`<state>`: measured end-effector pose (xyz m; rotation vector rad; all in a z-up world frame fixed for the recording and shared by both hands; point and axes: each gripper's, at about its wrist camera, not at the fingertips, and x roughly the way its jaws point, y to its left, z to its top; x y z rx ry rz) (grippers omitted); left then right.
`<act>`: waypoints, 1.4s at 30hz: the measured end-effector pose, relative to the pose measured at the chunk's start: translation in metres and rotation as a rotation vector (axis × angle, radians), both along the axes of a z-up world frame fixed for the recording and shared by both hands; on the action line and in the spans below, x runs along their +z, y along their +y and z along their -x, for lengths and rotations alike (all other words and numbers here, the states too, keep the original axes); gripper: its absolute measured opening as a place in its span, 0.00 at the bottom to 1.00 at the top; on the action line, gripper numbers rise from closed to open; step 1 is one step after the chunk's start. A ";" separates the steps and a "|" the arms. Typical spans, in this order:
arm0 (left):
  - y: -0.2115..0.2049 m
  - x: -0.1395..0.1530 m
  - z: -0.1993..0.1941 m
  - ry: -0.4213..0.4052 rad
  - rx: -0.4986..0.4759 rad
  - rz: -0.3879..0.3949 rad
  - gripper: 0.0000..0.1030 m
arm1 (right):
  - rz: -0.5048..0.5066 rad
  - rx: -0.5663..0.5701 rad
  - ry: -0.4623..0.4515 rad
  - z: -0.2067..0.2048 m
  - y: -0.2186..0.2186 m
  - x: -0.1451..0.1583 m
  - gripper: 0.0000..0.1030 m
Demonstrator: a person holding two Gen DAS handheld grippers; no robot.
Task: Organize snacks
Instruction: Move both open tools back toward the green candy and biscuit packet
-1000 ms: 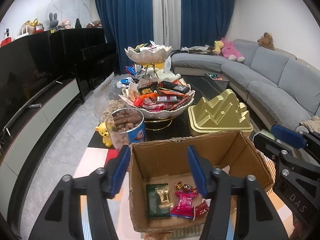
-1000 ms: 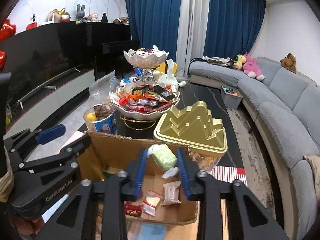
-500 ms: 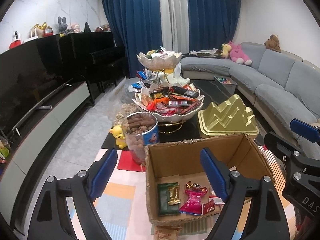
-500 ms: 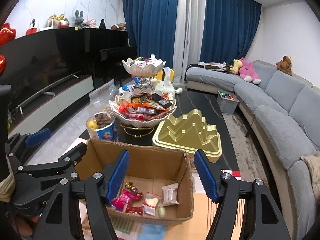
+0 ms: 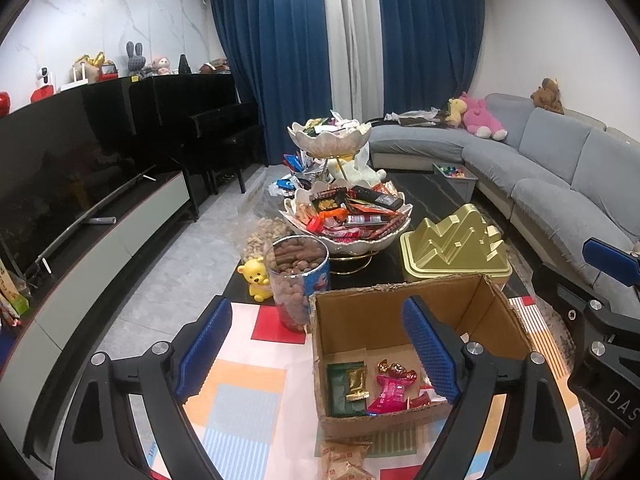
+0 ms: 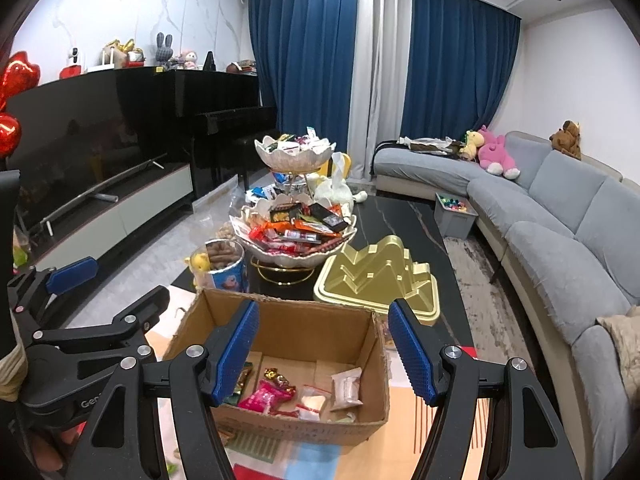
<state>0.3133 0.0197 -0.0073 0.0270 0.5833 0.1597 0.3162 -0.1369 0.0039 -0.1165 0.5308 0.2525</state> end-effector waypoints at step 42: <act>0.051 -0.039 0.100 0.034 0.087 0.004 0.97 | 0.028 0.081 0.063 0.070 0.045 -0.035 0.71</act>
